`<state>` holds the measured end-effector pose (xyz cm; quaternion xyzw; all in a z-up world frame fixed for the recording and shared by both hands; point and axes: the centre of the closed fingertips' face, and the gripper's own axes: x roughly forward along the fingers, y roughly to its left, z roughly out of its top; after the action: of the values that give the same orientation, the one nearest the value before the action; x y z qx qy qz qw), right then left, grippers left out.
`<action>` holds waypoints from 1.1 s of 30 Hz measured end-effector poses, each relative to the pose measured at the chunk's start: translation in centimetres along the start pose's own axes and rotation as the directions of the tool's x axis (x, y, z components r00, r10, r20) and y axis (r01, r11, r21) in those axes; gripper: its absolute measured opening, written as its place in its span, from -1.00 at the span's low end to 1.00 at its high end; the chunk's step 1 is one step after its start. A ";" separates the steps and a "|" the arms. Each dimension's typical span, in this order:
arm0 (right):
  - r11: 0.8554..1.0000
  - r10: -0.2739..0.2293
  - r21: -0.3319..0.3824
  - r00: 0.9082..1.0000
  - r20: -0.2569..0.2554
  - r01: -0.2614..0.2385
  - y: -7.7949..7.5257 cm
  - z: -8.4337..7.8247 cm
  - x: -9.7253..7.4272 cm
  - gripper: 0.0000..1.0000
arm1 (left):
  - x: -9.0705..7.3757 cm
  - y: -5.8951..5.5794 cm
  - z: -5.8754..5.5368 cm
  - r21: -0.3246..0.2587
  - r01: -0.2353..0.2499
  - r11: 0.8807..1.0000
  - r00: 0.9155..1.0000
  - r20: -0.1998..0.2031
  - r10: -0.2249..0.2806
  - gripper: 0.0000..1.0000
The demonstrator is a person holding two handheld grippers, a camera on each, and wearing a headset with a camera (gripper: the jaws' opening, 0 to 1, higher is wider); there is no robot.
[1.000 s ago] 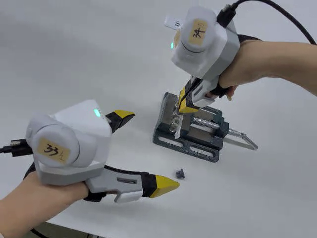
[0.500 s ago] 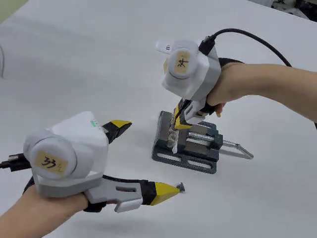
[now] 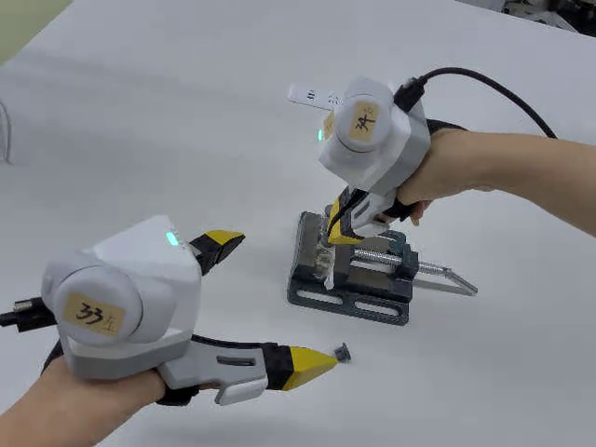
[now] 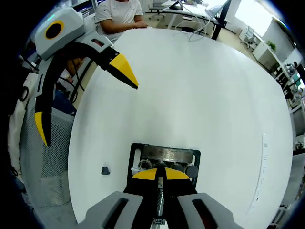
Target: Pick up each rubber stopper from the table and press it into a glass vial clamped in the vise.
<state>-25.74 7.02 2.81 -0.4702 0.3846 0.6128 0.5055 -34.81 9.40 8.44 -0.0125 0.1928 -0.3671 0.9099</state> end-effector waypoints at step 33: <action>0.999 -0.026 0.048 0.989 0.146 0.019 2.6 -0.8 -1.2 -0.34 | 0.0 -0.1 -0.3 0.018 0.013 1.000 1.000 -0.020 -0.012 0.88</action>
<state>-28.04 5.43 3.71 -0.4163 0.3552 0.6308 0.5502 -35.00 9.33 8.14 -0.0017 0.1984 -0.3747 0.9057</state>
